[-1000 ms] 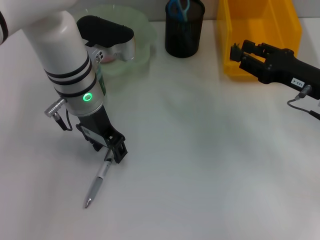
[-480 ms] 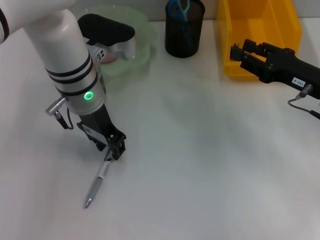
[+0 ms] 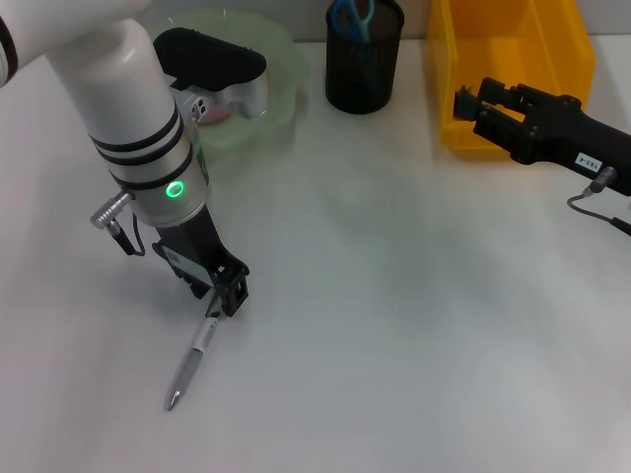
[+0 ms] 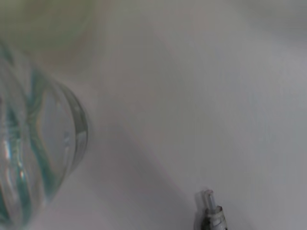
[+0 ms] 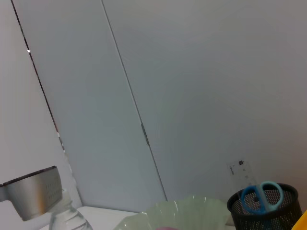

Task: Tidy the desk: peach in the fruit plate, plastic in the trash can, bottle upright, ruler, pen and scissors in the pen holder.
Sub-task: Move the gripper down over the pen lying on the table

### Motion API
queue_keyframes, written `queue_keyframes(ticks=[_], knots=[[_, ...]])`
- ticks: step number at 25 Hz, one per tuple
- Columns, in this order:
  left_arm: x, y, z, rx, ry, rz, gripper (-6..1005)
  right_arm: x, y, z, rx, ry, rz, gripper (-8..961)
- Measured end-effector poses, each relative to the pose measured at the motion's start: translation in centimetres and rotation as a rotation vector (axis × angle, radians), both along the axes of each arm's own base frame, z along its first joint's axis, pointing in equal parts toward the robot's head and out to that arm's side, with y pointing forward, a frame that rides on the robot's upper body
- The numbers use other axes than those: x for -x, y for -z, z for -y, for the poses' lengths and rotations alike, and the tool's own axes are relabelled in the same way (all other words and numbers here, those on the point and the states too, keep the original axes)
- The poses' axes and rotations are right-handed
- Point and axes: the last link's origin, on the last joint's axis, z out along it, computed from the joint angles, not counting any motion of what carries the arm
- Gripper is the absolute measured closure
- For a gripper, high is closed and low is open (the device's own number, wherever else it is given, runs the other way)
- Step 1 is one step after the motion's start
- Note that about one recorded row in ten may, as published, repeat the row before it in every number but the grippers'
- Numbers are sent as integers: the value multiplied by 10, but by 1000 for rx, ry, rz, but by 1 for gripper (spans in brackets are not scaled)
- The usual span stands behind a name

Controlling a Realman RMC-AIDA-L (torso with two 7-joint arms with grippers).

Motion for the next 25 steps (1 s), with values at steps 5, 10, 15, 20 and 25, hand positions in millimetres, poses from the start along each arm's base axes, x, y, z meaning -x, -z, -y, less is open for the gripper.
queue_keyframes(ticks=[5, 10, 15, 20, 25], knots=[[0, 0, 0, 1, 0, 2, 627, 0, 0, 0, 0, 1, -1, 485], [-2, 1, -1, 3, 8, 7, 650, 0, 1, 0, 2, 2, -2, 485], [-2, 1, -1, 3, 9, 7, 780, 0, 1, 0, 2, 2, -2, 485], [-1, 1, 0, 4, 7, 7, 804, 0, 1, 0, 2, 2, -2, 485], [-1, 1, 0, 10, 17, -6, 824, -1, 1, 0, 2, 6, -1, 485]])
